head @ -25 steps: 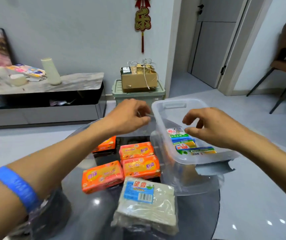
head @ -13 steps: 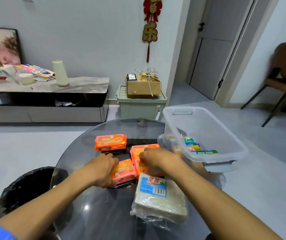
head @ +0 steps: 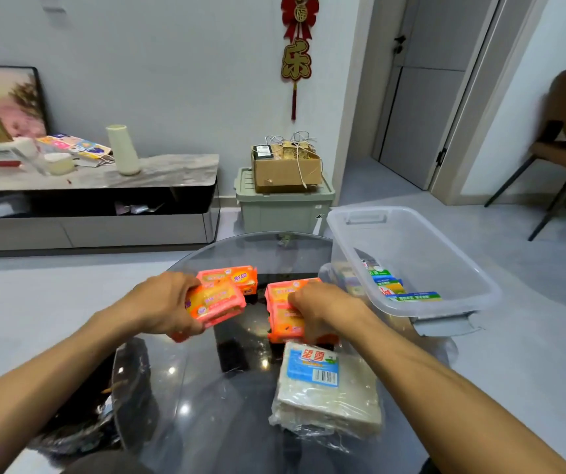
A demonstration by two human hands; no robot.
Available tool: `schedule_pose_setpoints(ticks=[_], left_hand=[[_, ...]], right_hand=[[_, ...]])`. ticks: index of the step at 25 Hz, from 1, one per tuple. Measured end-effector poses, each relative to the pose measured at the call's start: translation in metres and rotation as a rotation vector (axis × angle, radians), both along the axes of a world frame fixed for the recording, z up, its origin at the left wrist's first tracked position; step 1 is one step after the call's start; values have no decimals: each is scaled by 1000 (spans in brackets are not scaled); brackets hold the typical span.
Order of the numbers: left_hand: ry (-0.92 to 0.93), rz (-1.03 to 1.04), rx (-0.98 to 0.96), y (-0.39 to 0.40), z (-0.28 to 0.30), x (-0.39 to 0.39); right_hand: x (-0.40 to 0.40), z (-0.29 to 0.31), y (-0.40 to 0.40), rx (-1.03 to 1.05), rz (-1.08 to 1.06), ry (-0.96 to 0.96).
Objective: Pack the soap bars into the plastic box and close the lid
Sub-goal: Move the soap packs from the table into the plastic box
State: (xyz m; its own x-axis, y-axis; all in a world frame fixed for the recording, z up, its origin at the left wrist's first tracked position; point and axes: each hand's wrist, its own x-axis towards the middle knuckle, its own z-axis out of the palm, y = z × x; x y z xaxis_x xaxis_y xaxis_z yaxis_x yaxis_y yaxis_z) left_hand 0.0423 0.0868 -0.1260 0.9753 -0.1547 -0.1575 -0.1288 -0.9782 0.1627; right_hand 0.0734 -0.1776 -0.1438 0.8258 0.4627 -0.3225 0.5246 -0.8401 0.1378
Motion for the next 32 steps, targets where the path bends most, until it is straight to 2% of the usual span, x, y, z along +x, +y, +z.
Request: schedule_pose_setpoints(ticks=[2, 7, 9, 12, 15, 21, 26, 32], left_hand=[[-92, 17, -26, 8, 26, 5], [-277, 65, -125, -6, 94, 26], [-280, 12, -184, -36, 116, 41], [-338, -136, -183, -115, 136, 70], [-316, -264, -131, -206, 137, 102], [-7, -445, 266, -304, 85, 147], [-54, -484, 341, -319, 26, 165], [-58, -480, 373, -310, 6, 172]], right_hand=[[-6, 29, 6, 152, -23, -30], [-35, 115, -9, 383, 166, -307], [-40, 143, -48, 369, 115, -340], [-31, 163, -112, 227, -28, -317], [-8, 151, -148, 135, -60, -213], [35, 92, -179, -43, -24, -86], [53, 51, -184, 1, -19, 7], [68, 51, -186, 247, -120, 225]])
